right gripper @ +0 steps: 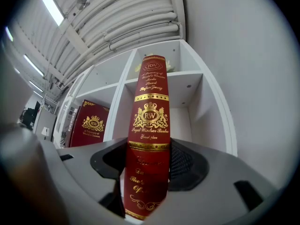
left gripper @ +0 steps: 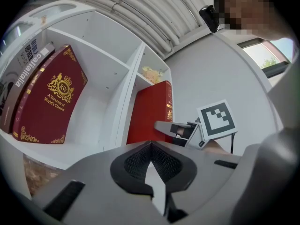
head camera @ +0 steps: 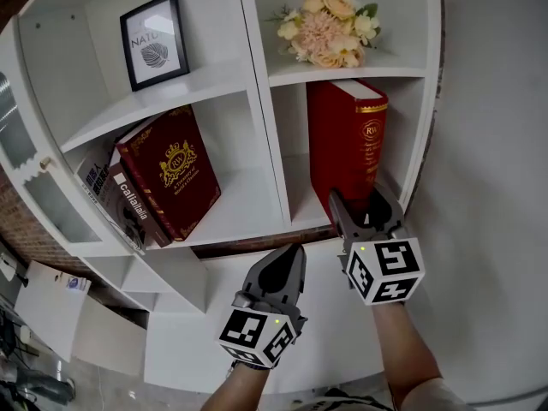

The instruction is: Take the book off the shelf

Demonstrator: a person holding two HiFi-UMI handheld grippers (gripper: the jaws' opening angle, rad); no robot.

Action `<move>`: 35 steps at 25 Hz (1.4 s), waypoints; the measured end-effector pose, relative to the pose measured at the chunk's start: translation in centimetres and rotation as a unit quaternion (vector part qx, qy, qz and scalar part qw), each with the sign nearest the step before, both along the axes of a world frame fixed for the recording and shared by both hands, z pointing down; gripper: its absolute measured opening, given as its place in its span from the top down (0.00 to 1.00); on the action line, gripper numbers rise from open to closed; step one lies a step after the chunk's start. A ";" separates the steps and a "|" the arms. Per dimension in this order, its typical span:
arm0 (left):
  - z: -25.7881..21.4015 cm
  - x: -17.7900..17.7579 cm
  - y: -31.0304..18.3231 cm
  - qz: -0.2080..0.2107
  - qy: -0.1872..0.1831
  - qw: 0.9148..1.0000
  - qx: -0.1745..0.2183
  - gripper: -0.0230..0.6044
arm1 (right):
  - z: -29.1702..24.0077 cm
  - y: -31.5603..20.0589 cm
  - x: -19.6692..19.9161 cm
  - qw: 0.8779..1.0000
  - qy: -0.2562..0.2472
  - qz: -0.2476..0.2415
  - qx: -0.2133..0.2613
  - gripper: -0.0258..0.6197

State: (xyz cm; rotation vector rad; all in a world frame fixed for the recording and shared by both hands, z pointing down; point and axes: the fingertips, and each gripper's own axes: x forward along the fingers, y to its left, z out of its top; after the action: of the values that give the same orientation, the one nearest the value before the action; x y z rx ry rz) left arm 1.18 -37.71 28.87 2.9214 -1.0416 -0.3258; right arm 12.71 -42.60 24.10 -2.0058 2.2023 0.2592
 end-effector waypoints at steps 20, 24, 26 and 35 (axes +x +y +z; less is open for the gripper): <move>-1.7 -1.4 5.7 0.035 0.018 0.999 0.009 0.94 | -0.2 8.3 -1.2 0.999 -0.015 0.013 0.048 0.58; -1.9 -1.3 6.6 0.046 0.019 0.999 0.012 0.94 | -0.4 9.8 -1.5 0.998 -0.012 0.017 0.058 0.58; -1.9 -1.3 6.9 0.050 0.019 0.998 0.013 0.95 | -0.5 10.3 -1.5 0.998 -0.012 0.019 0.063 0.58; -2.2 -1.4 7.8 0.057 0.020 0.998 0.016 0.95 | -0.9 11.5 -1.8 0.997 -0.015 0.023 0.068 0.58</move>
State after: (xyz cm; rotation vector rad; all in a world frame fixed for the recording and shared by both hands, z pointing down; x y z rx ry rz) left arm -0.18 -29.90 26.67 2.9727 -0.8683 -0.3991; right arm 10.94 -31.13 23.19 -1.9758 2.0635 0.3714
